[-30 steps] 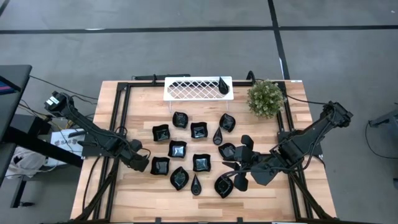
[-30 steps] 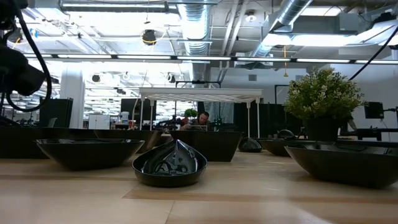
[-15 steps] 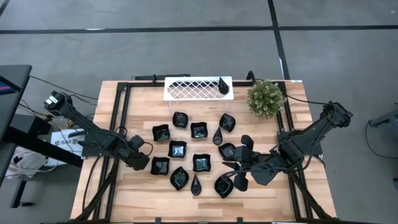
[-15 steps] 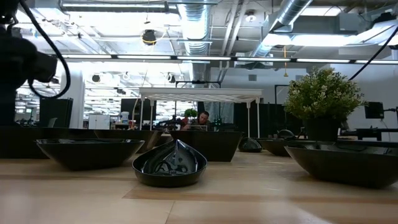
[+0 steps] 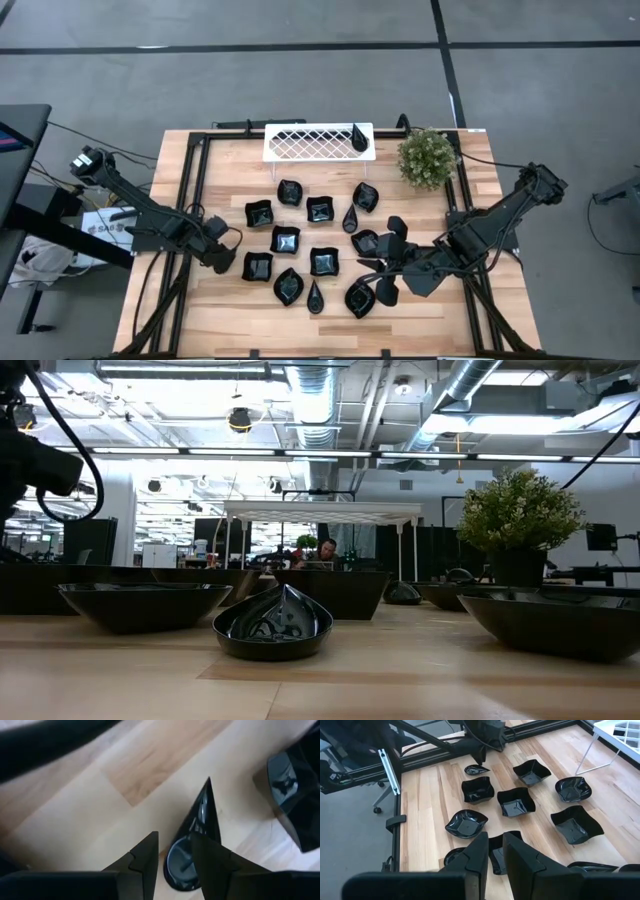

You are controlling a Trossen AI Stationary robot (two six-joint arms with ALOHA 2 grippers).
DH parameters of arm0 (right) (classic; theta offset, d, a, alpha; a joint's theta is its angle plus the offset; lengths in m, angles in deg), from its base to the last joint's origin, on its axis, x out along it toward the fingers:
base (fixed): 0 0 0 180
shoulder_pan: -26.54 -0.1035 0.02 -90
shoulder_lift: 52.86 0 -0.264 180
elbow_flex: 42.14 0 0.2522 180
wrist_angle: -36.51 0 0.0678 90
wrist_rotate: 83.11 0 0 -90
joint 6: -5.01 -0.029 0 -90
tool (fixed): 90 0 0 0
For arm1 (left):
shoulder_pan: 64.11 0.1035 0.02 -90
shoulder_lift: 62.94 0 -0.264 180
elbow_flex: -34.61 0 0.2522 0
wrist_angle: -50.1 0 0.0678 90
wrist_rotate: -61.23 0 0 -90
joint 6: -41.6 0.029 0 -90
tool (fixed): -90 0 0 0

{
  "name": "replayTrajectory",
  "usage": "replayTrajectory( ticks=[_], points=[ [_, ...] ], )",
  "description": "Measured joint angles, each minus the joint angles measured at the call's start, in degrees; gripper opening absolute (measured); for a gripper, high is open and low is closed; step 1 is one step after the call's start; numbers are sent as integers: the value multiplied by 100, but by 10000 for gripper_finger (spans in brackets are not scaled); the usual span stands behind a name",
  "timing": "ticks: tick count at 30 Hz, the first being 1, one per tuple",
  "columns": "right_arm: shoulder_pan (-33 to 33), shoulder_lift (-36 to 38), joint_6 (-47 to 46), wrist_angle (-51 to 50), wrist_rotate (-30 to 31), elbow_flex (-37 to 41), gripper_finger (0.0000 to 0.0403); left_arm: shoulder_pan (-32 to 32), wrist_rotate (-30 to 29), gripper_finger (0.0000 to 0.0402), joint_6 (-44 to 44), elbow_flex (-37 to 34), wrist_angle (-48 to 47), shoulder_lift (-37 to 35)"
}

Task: Pick & Place Mini shaped plates
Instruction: Stack the drop-shaped plate on top of the drop-shaped plate on the shelf

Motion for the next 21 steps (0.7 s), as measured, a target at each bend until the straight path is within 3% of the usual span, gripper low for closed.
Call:
replayTrajectory(
  ticks=[21],
  points=[
    [0,0,0,110,-5,0,54,-7,574,115,145,-2,473,823]
  ],
)
